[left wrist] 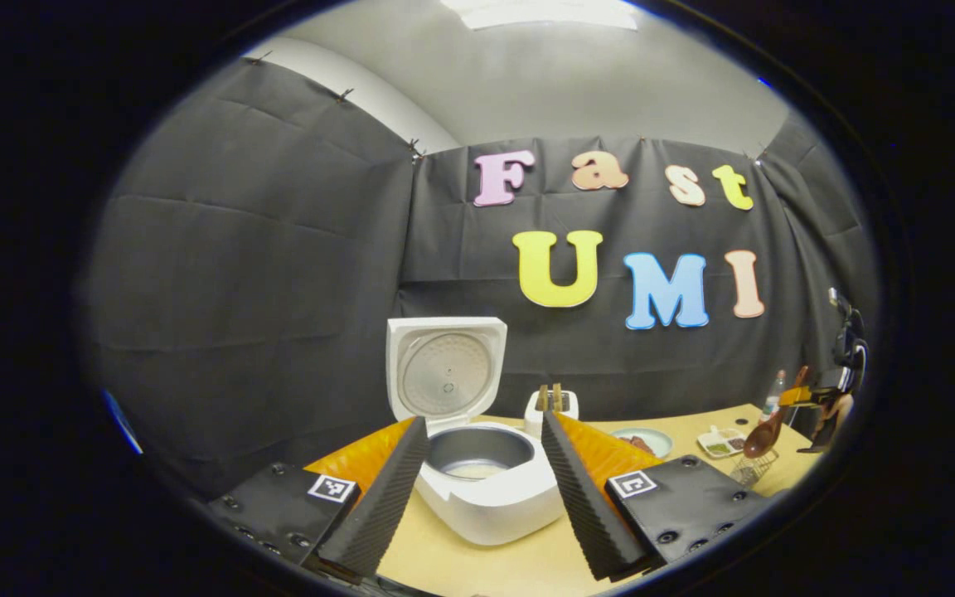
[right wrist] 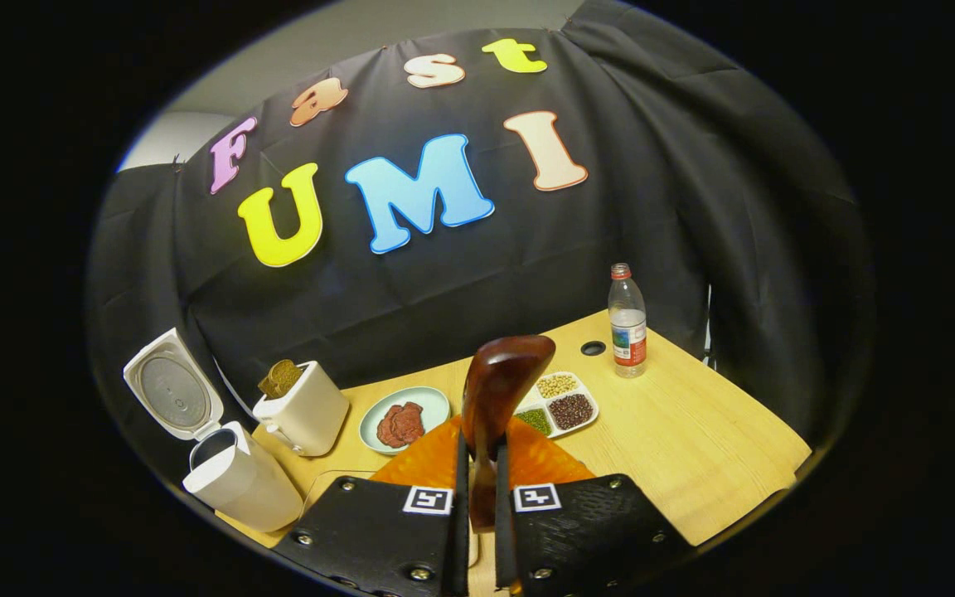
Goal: Close the left gripper, press the button to open the rice cooker; take a wooden spoon from the chopstick holder with the right hand, scoop a spoonful of rice and pour it into the rice cooker, then put the wooden spoon back into the chopstick holder.
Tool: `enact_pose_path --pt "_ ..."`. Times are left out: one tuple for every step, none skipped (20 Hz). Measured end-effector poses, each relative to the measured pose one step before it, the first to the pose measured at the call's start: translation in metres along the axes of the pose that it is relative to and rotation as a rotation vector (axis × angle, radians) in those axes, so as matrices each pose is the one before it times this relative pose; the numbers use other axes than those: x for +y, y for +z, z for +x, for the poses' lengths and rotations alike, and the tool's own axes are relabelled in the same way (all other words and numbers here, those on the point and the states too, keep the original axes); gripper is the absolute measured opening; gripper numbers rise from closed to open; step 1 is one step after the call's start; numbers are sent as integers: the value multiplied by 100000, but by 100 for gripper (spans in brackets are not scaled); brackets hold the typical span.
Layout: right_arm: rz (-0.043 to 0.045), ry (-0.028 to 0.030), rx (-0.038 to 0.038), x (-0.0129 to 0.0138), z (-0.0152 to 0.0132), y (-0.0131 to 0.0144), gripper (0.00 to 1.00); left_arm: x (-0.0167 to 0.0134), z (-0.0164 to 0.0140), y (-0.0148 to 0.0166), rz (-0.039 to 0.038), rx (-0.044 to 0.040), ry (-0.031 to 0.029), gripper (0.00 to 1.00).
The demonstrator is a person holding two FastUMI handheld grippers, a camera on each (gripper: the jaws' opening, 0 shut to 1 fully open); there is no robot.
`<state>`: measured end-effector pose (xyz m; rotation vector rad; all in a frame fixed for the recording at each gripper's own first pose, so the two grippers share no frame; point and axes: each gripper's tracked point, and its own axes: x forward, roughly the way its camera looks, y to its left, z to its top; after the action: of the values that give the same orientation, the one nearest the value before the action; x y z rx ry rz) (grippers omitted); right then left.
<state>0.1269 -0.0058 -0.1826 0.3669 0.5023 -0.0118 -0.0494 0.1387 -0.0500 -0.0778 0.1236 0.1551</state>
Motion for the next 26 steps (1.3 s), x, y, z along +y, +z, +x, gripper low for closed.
enact_pose_path --pt "-24 1023 -55 765 -24 -228 13 451 -126 164 -2 -107 318 92" --pt "94 678 -182 655 -57 -148 13 529 -153 -178 -62 -96 448 92" --pt "333 702 -635 617 -33 128 13 508 -60 -56 -48 57 498 92" --pt "56 700 -557 705 103 -45 13 549 -11 -99 0 99 515 92" --pt "-327 930 231 756 256 -179 13 435 -64 -15 72 86 555 92" --pt "-715 802 796 736 273 -540 13 521 -237 -261 70 255 570 92" --pt "-704 532 501 646 402 -394 13 499 -138 -127 19 346 539 92" --pt "-740 668 761 631 402 -530 13 524 -121 -152 -20 257 652 92" --pt "-872 551 572 582 494 -526 13 599 -196 -152 47 424 783 92" --pt "-1592 926 1199 746 682 -769 13 458 -143 -237 95 575 654 92" --pt "-2120 486 1640 521 656 -814 13 507 -160 -129 378 621 666 92" --pt "-2216 -143 1252 228 585 -813 12 549 -111 -194 738 630 648 92" --pt "-2325 -665 565 155 561 -612 12 602 -256 -77 964 361 850 93" --pt "-2327 -611 758 143 483 -633 13 494 -92 -37 897 332 887 95" --pt "-2156 -754 731 104 568 -593 13 522 -224 -7 639 279 746 95" --pt "-2021 -743 588 72 402 -569 13 499 -186 14 412 122 610 95" --pt "-1995 -821 261 -28 473 -450 13 486 -179 21 464 80 712 95" --pt "-2028 -1170 337 50 350 -547 13 390 -56 -116 503 182 749 92" --pt "-1977 -1043 606 64 282 -524 13 357 -89 -4 279 190 595 92" --pt "-1831 -765 780 176 340 -537 13 233 -26 -124 85 198 304 92" --pt "-1738 -321 1008 185 292 -774 13 163 -14 -65 46 125 189 92" --pt "-1119 253 843 466 126 -586 13 99 -80 -173 134 321 20 92" --pt "-609 279 -510 543 -90 -64 13 23 -21 -65 256 395 -15 92" --pt "-854 177 24 526 140 -341 13 69 -44 -111 86 156 -195 92" --pt "-282 835 958 671 -15 -404 13 -24 24 -66 -48 109 -281 92" --pt "441 1521 1253 883 20 -544 13 -39 -16 -108 -208 50 -292 92"
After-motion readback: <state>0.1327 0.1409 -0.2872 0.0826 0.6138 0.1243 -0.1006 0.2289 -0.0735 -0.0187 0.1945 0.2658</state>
